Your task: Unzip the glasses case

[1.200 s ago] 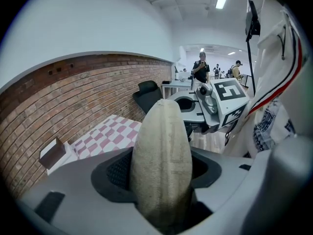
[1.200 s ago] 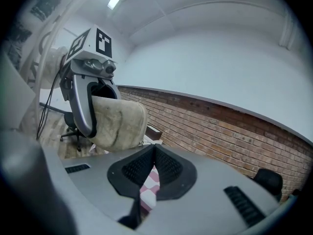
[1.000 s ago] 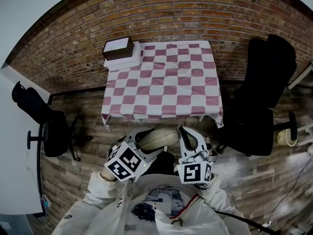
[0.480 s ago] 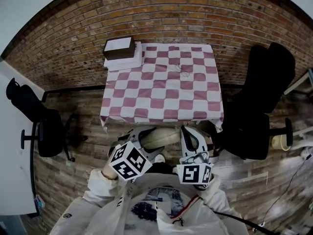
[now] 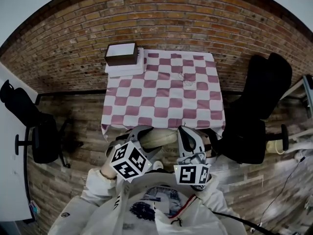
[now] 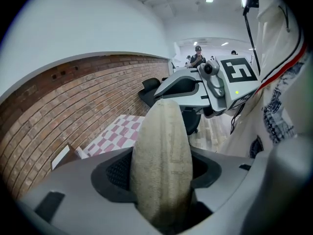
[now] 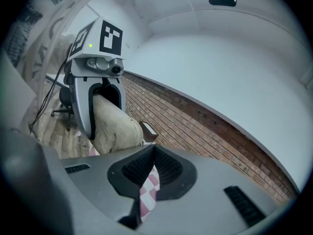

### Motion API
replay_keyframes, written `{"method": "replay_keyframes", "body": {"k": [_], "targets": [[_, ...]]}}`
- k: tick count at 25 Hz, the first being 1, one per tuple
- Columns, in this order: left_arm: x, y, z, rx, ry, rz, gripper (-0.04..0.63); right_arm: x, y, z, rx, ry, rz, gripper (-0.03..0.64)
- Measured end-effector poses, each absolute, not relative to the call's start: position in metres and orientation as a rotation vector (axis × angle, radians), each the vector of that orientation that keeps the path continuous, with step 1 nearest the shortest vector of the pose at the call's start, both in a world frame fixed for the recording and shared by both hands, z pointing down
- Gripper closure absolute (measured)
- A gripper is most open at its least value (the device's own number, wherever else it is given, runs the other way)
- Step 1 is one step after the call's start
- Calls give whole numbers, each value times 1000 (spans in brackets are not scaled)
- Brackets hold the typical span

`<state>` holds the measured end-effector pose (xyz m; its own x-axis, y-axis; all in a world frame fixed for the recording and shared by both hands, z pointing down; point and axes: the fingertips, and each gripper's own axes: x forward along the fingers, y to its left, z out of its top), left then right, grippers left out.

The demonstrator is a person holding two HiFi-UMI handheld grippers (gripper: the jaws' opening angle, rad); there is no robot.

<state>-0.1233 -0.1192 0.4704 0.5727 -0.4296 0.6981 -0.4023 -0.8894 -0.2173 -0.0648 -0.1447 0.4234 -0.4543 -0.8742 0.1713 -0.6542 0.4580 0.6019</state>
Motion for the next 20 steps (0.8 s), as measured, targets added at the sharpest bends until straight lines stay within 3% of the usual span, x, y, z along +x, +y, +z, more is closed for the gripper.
{"method": "replay_keyframes", "body": {"k": [20], "targets": [[-177,-141,484,-2728,809,-1293,304,-123,-166,428,1184,-2097,-814,601]]}}
